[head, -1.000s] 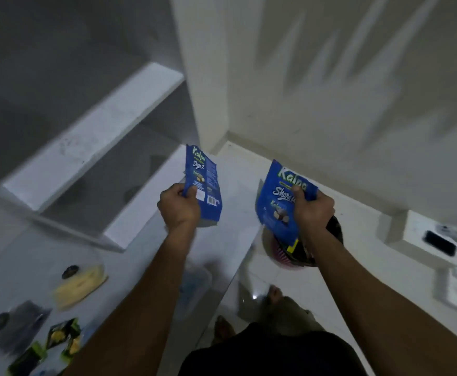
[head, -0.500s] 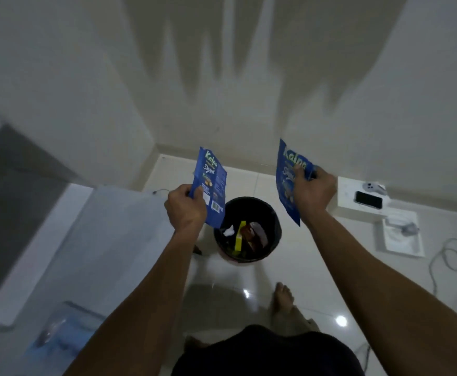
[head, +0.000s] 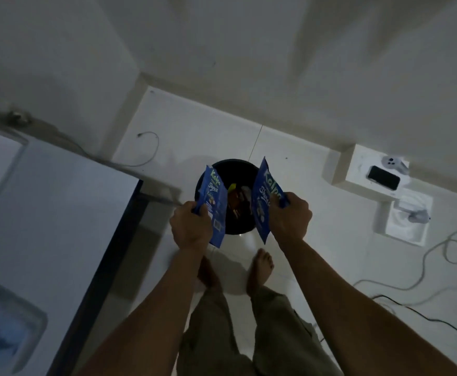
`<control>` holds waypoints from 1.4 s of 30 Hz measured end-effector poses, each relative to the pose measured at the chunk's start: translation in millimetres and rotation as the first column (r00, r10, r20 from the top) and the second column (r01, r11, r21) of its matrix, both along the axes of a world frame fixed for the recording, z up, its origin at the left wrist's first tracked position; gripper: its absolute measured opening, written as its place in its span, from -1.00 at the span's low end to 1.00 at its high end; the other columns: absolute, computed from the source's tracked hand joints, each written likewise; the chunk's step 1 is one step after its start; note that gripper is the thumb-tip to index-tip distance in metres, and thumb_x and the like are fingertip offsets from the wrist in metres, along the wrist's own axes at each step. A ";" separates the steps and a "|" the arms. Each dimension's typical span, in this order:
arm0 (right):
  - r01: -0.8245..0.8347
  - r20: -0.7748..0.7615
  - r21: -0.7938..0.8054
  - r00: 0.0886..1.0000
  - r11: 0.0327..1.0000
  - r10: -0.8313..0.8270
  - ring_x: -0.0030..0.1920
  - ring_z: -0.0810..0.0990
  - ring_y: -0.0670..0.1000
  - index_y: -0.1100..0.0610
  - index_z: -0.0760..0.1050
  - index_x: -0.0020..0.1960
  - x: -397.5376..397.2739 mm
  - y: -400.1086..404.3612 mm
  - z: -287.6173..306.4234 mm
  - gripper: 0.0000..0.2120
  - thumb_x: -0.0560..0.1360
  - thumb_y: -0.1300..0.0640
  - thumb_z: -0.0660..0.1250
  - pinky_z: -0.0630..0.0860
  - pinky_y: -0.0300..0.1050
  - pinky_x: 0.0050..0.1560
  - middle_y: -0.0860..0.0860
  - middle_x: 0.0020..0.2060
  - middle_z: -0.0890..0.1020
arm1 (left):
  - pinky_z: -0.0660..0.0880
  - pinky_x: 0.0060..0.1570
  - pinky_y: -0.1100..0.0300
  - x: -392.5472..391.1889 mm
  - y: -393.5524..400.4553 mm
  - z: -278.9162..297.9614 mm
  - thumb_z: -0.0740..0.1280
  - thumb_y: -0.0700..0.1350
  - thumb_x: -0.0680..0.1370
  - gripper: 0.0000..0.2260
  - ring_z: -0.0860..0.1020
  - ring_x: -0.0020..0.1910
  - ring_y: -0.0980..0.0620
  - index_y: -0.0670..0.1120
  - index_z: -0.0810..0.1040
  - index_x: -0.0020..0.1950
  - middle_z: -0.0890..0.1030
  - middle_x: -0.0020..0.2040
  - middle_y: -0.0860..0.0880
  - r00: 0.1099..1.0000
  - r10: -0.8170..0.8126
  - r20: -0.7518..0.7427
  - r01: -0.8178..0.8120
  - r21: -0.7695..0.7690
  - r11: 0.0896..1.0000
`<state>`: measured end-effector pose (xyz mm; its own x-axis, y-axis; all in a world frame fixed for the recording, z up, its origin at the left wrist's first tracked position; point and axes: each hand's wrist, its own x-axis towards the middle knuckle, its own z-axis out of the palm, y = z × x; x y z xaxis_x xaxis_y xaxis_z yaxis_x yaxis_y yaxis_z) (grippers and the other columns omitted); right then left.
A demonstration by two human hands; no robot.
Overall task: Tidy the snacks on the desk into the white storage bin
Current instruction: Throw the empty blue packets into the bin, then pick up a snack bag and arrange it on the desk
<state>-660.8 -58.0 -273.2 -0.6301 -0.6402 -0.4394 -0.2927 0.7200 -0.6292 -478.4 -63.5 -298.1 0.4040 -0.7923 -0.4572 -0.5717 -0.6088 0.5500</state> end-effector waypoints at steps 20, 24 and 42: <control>-0.172 0.062 0.128 0.984 0.977 0.166 0.22 0.56 0.11 0.15 0.49 0.34 20.6 -62.1 -17.9 -0.56 0.55 -0.05 0.35 0.49 -0.08 0.10 0.09 0.22 0.60 | 0.46 -0.05 0.14 6.4 -63.5 8.2 0.42 0.00 0.53 -0.62 0.60 0.02 -0.17 -0.27 0.57 0.18 0.64 0.03 -0.20 0.991 -0.130 -0.028 0.130 -0.005 0.991; -0.383 0.091 -0.097 0.916 0.919 0.391 0.18 0.58 0.10 0.16 0.54 0.25 33.5 -54.1 72.3 -0.63 0.54 -0.03 0.35 0.42 -0.17 0.01 0.07 0.14 0.64 | 0.50 0.16 0.05 25.5 -28.1 102.9 0.42 0.04 0.51 -0.58 0.60 0.08 -0.12 -0.20 0.58 0.24 0.65 0.09 -0.15 0.997 0.070 0.026 -0.062 -0.236 0.970; -0.608 0.057 -0.520 0.676 0.600 0.735 -0.07 0.63 0.01 0.18 0.61 0.15 134.2 -27.9 216.3 -0.70 0.46 0.10 0.47 0.45 -0.25 0.03 0.06 -0.06 0.67 | 0.46 0.06 0.26 103.1 113.2 223.3 0.48 0.02 0.48 -0.60 0.59 0.06 0.01 -0.15 0.59 0.24 0.64 0.11 -0.09 0.841 0.517 -0.159 -0.512 -0.542 0.666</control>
<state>-526.7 -85.9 -57.0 0.1467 -0.9861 -0.0776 -0.3738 0.0174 -0.9273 -375.3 49.7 -74.8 0.8253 -0.5645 -0.0118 -0.2650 -0.4057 0.8748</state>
